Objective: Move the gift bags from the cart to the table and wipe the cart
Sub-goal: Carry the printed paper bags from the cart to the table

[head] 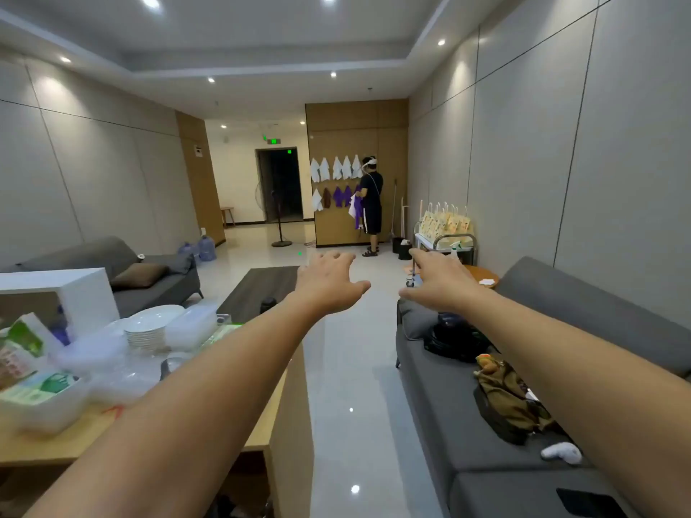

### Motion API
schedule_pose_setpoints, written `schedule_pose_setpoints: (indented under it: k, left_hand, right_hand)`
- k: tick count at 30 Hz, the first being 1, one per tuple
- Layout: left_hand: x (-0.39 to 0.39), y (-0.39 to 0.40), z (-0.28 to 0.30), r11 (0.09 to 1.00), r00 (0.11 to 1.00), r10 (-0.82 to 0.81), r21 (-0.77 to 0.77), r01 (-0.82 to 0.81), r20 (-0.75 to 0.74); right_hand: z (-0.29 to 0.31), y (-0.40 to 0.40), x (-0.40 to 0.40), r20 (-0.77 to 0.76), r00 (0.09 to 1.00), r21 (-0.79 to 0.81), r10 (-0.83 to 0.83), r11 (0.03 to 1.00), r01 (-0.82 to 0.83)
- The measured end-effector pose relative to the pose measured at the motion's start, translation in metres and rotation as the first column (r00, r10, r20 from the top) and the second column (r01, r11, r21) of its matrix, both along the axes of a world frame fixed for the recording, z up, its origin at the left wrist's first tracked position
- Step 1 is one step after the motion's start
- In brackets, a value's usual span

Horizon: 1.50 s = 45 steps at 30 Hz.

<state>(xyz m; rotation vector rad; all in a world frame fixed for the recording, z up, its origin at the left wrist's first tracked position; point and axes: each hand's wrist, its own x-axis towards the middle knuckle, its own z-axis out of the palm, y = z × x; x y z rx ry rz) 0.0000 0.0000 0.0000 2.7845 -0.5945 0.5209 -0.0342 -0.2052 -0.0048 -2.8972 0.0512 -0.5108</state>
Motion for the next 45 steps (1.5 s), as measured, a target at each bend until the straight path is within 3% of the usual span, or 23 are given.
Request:
schedule_pose_setpoints:
  k: [11, 20, 34, 45]
  left_hand:
    - [0.201, -0.089, 0.037, 0.998, 0.998, 0.066, -0.003, -0.066, 0.005]
    - [0.363, -0.119, 0.02, 0.996, 0.996, 0.085, 0.012, -0.085, -0.034]
    - [0.715, -0.148, 0.019, 0.999, 0.997, 0.016, 0.031, -0.013, -0.079]
    - [0.924, -0.185, -0.006, 0.999, 0.992, -0.014, 0.04, 0.019, -0.125]
  right_hand:
    - [0.037, -0.086, 0.212, -0.021, 0.999, 0.004, 0.027, 1.0, -0.027]
    - [0.017, -0.11, 0.378, -0.074, 0.996, -0.002, 0.04, 0.999, -0.04]
    - [0.007, -0.138, 0.708, -0.1, 0.995, 0.023, -0.031, 0.999, 0.034]
    - [-0.014, -0.176, 0.917, -0.158, 0.986, 0.017, -0.049, 0.998, 0.052]
